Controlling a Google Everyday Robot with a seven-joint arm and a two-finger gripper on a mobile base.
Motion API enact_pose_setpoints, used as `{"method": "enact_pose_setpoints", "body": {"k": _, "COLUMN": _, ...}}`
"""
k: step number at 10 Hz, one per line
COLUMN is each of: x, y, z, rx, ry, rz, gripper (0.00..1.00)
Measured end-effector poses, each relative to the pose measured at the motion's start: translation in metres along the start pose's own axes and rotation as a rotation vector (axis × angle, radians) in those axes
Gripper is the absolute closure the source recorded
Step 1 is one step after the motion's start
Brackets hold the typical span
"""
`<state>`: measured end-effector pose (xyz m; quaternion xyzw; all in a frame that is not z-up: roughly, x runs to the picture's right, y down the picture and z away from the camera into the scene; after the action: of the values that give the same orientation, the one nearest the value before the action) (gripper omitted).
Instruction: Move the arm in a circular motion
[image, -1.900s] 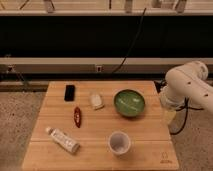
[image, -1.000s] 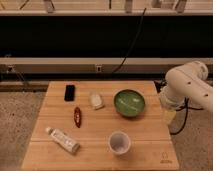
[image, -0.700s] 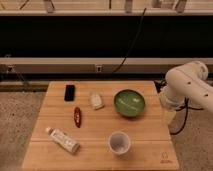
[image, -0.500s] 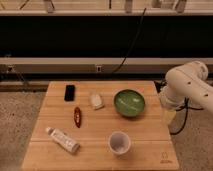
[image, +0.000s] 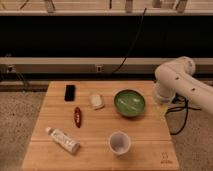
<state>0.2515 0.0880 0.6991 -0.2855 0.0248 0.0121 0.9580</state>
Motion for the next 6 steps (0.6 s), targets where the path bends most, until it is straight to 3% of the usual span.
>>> {"method": "enact_pose_setpoints", "body": {"k": 6, "x": -0.007, "y": -0.019, "z": -0.004, "rx": -0.010, "ry": 0.008, "rz": 0.010, "gripper": 0.20}}
